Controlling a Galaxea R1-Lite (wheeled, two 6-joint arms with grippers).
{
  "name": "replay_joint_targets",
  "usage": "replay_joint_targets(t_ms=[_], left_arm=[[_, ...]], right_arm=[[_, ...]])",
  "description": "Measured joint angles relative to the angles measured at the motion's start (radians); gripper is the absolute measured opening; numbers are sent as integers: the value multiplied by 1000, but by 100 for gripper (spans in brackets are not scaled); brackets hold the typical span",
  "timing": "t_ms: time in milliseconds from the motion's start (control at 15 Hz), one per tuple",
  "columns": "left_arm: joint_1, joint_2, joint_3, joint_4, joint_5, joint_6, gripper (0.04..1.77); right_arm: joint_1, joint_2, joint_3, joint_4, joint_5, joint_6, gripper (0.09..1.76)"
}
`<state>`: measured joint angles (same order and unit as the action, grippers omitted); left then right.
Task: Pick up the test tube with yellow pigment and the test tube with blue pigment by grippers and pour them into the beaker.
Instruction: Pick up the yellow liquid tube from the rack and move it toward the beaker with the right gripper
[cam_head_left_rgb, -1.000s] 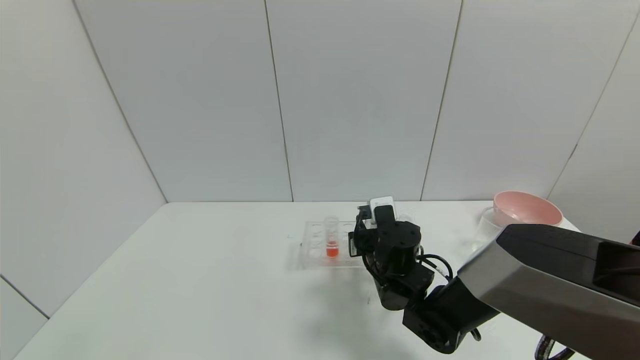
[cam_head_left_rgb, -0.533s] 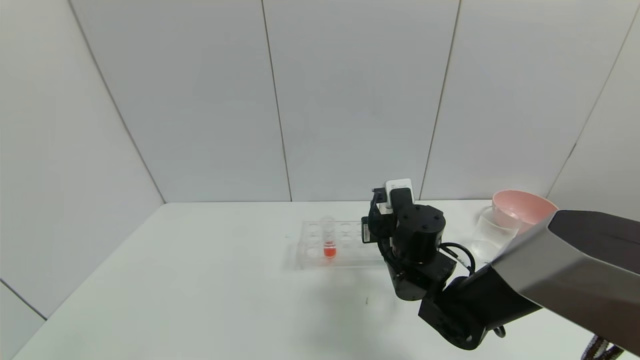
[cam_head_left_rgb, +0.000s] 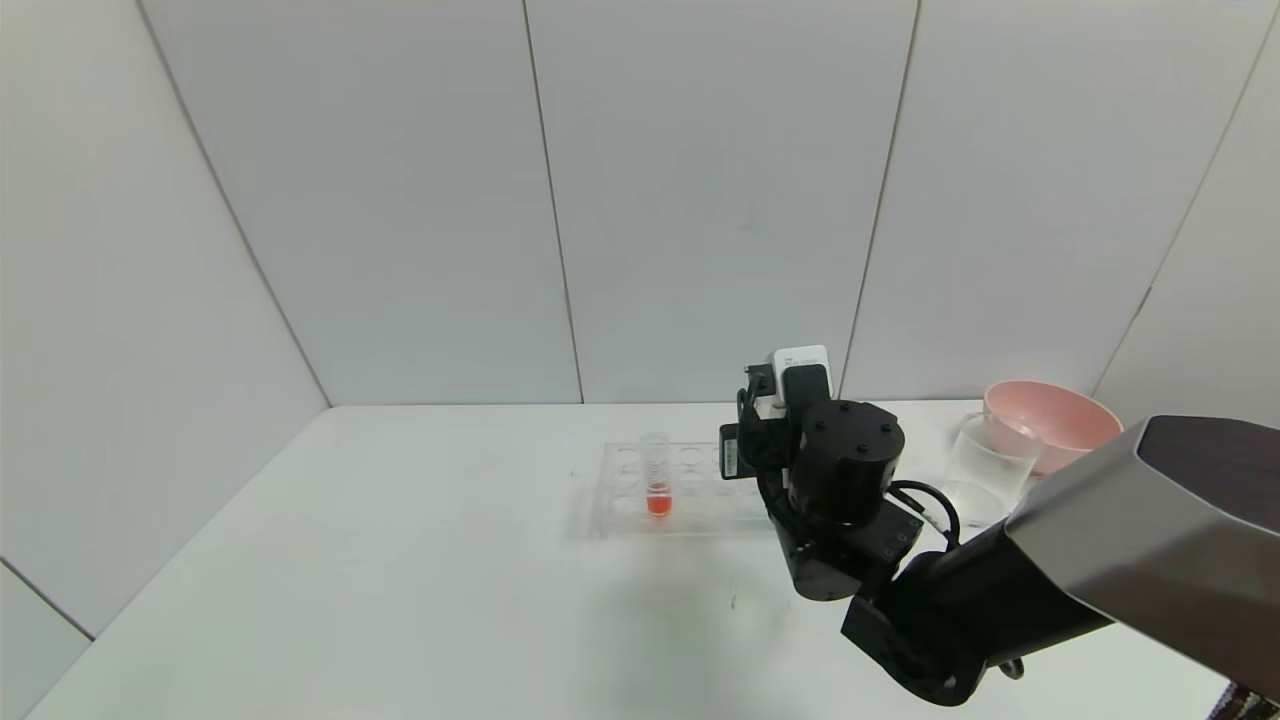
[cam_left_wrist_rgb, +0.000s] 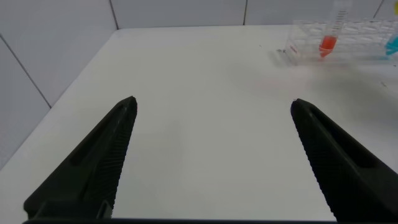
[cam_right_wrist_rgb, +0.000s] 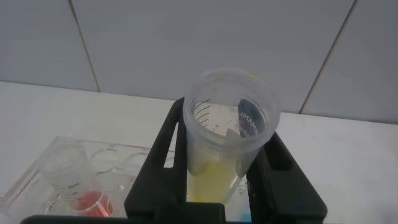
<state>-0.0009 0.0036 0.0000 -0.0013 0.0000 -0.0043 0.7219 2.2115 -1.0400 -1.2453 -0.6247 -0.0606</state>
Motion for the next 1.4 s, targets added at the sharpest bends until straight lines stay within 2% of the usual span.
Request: replay_joint_targets(t_ms=[1400], left_arm=[[-1,0,0,1,0,0,176]], right_arm=[[35,90,5,-54,-5,0,59]])
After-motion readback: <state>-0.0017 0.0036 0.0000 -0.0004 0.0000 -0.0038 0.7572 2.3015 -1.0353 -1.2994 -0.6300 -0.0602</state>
